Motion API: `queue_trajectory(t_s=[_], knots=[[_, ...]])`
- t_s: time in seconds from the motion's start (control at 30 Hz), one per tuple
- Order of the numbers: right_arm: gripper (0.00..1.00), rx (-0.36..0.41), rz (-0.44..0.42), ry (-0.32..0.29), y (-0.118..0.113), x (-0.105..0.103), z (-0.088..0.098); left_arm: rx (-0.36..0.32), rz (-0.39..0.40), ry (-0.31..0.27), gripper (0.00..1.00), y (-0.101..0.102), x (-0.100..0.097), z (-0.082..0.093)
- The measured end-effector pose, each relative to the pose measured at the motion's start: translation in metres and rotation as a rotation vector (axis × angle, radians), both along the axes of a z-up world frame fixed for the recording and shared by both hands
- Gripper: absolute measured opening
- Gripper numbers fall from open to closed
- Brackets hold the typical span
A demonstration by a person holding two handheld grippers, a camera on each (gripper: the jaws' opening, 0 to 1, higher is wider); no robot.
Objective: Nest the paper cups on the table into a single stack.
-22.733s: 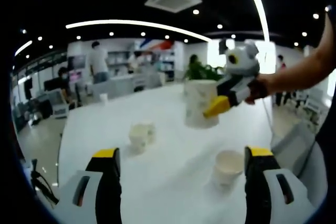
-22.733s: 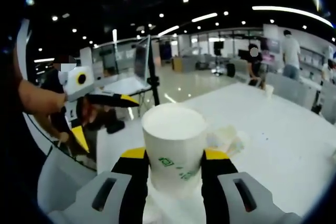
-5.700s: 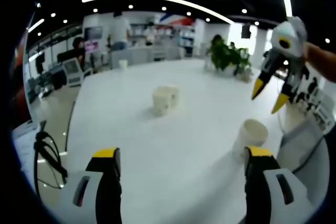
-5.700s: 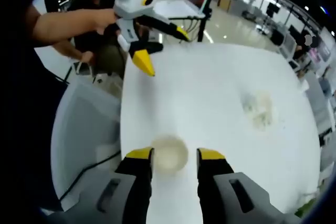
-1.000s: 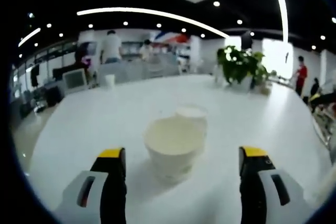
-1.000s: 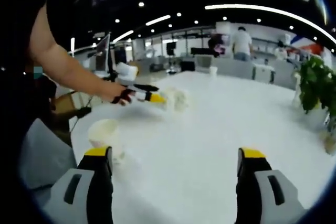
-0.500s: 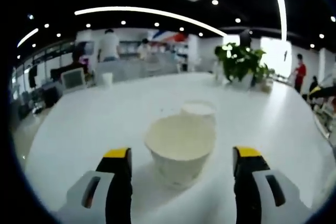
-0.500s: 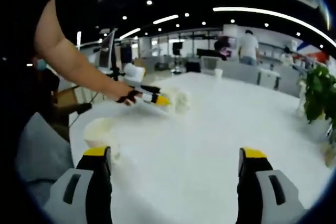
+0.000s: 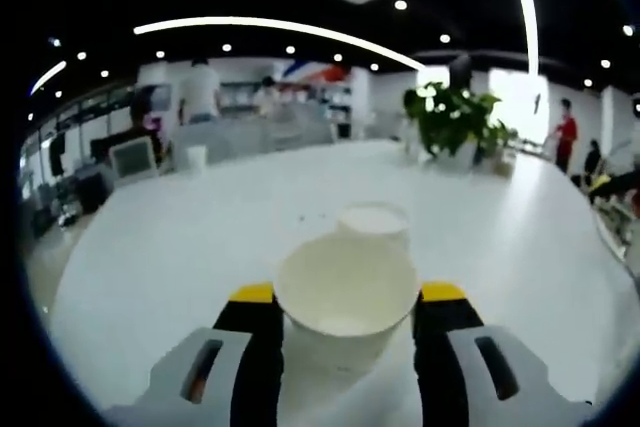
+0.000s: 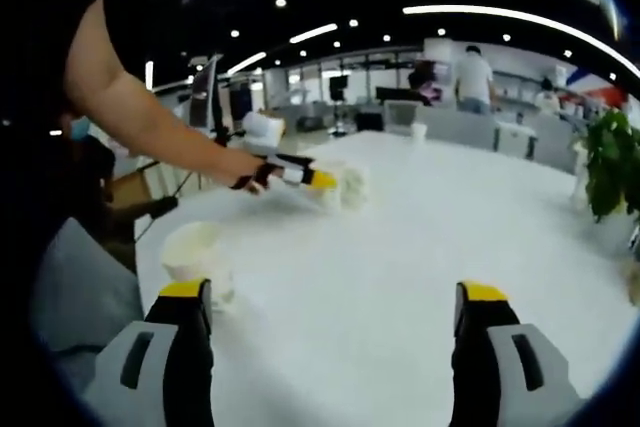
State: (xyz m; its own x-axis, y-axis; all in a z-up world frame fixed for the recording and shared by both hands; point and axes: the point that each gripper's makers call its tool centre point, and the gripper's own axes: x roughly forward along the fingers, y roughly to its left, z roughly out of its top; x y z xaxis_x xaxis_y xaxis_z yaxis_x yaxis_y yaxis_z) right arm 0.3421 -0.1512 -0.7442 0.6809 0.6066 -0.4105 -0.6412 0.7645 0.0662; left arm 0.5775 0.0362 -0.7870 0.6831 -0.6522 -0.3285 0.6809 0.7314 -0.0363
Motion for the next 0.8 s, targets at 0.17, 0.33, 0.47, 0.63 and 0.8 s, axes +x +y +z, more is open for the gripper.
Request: queue_trajectory(t_s=[0.17,0.33,0.47,0.63,0.8], knots=[[0.99,-0.003,-0.001,0.005,-0.002,-0.001,-0.002,-0.011,-0.008,0.003,0.45,-0.003,-0.001,0.001],[0.99,-0.003,-0.002,0.008,-0.002,0.001,-0.003,-0.022,-0.01,-0.003,0.44,-0.004,0.0,0.005],[0.99,-0.002,-0.003,0.006,-0.003,0.003,-0.002,-0.028,-0.011,-0.013,0.43,-0.003,0.002,0.009],[0.99,-0.002,-0.002,0.001,-0.002,0.004,0.0,-0.033,-0.006,-0.02,0.43,0.001,0.004,0.013],[0.99,-0.002,0.001,0.003,-0.001,0.003,-0.001,-0.045,-0.006,-0.026,0.42,0.002,0.003,0.019]])
